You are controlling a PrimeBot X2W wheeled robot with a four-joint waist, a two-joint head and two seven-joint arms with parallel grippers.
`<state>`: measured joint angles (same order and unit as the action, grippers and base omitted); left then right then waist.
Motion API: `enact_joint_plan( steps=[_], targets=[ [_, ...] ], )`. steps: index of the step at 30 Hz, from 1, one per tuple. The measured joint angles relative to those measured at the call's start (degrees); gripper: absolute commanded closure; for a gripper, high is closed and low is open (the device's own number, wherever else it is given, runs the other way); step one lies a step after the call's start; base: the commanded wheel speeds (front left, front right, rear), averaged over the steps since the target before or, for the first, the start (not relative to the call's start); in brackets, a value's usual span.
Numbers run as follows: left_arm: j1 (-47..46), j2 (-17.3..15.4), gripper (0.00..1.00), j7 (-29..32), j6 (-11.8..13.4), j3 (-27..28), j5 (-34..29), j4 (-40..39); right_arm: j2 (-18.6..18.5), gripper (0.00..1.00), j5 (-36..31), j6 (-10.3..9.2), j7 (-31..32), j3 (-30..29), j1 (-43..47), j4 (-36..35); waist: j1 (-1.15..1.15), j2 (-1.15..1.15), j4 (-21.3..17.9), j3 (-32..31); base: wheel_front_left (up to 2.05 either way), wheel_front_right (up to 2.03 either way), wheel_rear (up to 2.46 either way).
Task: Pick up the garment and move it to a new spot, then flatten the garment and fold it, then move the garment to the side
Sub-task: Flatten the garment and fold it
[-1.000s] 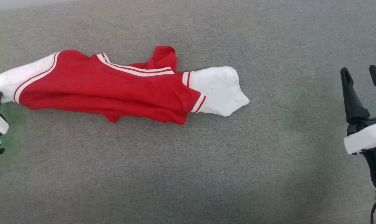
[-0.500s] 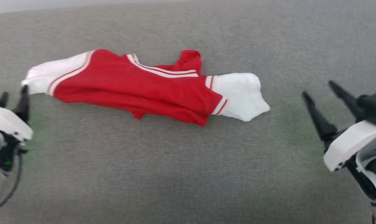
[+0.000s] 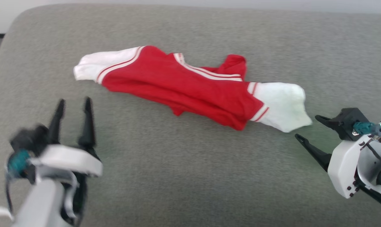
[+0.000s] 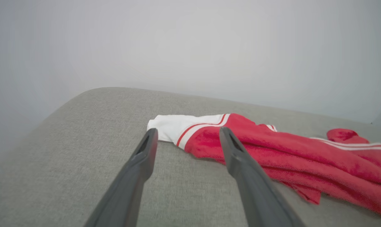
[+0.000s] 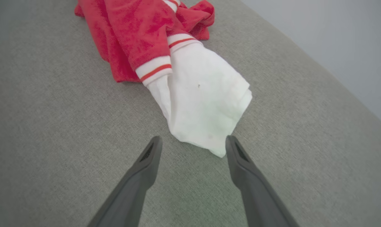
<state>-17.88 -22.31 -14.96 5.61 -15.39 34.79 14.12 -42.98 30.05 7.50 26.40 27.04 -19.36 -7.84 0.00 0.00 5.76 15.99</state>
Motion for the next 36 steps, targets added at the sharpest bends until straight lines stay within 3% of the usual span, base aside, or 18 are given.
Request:
enact_joint_plan(
  steps=[3,6,15,16,18,25,36],
  targets=[
    [5.1,5.3,0.0,0.0,0.2,3.7,-6.8,-6.1,-1.4,0.0,2.3,0.0,0.9,1.9,-2.1,0.6,0.0,0.0,1.9,0.5,0.0,0.0,0.0],
    [7.8,7.9,0.0,0.0,-0.6,4.7,-10.5,-8.1,-2.8,0.0,2.8,0.0,1.5,3.7,-3.7,0.9,0.0,0.0,3.2,0.9,0.0,0.0,0.0],
    [11.1,16.9,0.0,0.0,-7.3,12.6,-15.2,-9.8,-5.8,0.0,6.2,0.0,2.2,12.0,-8.6,5.5,0.0,0.0,8.5,3.8,0.0,0.0,0.0],
    [11.1,16.9,0.0,0.0,-7.3,12.6,-15.2,-9.8,-5.8,0.19,6.2,0.0,2.2,12.0,-8.6,5.5,0.0,0.0,8.5,3.8,0.0,0.0,0.0],
    [11.1,17.6,0.0,0.0,-8.2,13.6,-16.1,-9.6,-5.9,1.0,6.2,0.0,1.5,13.2,-9.4,6.6,0.0,0.0,8.9,4.4,0.0,0.0,0.0],
    [11.1,18.9,0.0,0.0,-10.1,16.0,-17.7,-9.0,-5.4,1.0,7.3,0.0,-1.8,12.0,-11.2,9.0,0.0,0.0,8.0,4.7,0.0,0.0,0.0],
    [11.0,19.3,0.0,0.0,-11.5,15.3,-17.1,-9.1,-6.3,1.0,13.7,0.0,-1.6,-8.5,-11.6,11.9,0.0,0.0,5.4,4.9,0.0,0.0,0.0]
  ],
)
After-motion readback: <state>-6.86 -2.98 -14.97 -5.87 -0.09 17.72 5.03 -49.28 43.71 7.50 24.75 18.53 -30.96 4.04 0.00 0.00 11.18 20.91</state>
